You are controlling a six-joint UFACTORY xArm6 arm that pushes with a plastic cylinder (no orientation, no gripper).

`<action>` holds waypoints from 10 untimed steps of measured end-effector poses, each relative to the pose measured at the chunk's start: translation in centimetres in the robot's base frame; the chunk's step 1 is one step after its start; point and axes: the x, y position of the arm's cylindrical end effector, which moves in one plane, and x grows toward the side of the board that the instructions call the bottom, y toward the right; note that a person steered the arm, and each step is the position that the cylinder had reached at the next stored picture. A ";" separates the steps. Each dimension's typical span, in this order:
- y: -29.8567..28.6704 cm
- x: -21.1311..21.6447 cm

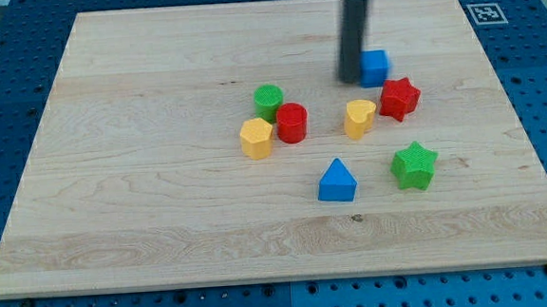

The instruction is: Push blue cube towards bottom right

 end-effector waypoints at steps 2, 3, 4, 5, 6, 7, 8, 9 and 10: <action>-4.2 -2.1; -4.1 -5.9; 1.2 -6.1; 2.2 -8.3; 4.3 -4.1; 6.1 5.9; 1.6 2.1; -5.5 -5.7; -3.6 -11.8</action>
